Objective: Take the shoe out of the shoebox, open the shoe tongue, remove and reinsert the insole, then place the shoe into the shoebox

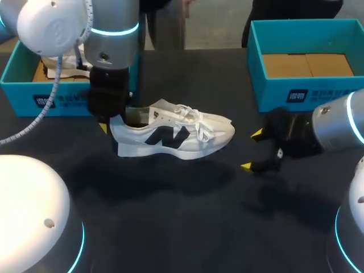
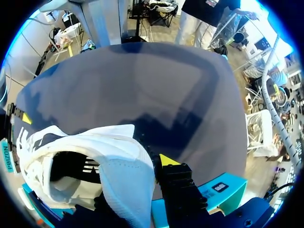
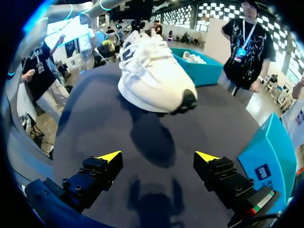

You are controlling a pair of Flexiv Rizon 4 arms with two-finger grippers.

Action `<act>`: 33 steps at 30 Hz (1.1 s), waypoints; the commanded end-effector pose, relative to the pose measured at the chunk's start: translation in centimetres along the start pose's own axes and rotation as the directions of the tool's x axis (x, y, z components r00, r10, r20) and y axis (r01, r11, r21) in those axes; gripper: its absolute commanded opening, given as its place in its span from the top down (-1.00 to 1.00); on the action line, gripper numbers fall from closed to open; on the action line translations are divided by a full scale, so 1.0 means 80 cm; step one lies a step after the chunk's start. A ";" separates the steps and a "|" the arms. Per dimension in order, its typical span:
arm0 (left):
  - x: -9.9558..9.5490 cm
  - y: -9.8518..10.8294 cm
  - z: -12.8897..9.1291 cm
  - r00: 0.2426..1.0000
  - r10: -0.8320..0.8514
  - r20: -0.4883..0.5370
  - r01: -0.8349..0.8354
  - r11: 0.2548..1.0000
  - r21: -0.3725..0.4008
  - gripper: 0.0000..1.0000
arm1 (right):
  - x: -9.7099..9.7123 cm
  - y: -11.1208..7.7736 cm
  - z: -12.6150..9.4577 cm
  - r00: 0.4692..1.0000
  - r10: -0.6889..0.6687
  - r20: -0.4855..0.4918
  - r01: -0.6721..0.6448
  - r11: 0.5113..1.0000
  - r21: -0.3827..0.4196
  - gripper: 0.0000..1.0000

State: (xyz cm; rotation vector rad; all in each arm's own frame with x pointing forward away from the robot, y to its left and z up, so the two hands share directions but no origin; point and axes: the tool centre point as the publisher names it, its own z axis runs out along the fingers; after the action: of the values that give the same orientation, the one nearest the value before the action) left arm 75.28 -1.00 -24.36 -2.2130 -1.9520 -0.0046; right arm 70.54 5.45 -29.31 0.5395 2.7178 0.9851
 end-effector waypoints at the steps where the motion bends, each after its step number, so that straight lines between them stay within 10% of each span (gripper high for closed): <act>1: -0.009 0.007 0.006 1.000 0.014 -0.003 -0.014 1.000 -0.003 1.00 | -0.005 -0.008 -0.034 1.000 0.010 0.012 -0.011 0.998 0.059 -1.00; 33: -0.054 -0.004 0.121 0.997 0.059 0.057 -0.053 0.994 -0.096 1.00 | -0.011 -0.022 -0.051 1.000 0.008 0.018 -0.010 0.992 0.126 -1.00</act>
State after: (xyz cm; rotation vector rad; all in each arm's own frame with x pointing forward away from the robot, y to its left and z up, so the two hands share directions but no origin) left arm 73.46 -3.91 -33.29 -2.3443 -1.9488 -0.0307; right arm 69.69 1.32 -27.16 0.5761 2.7793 0.8186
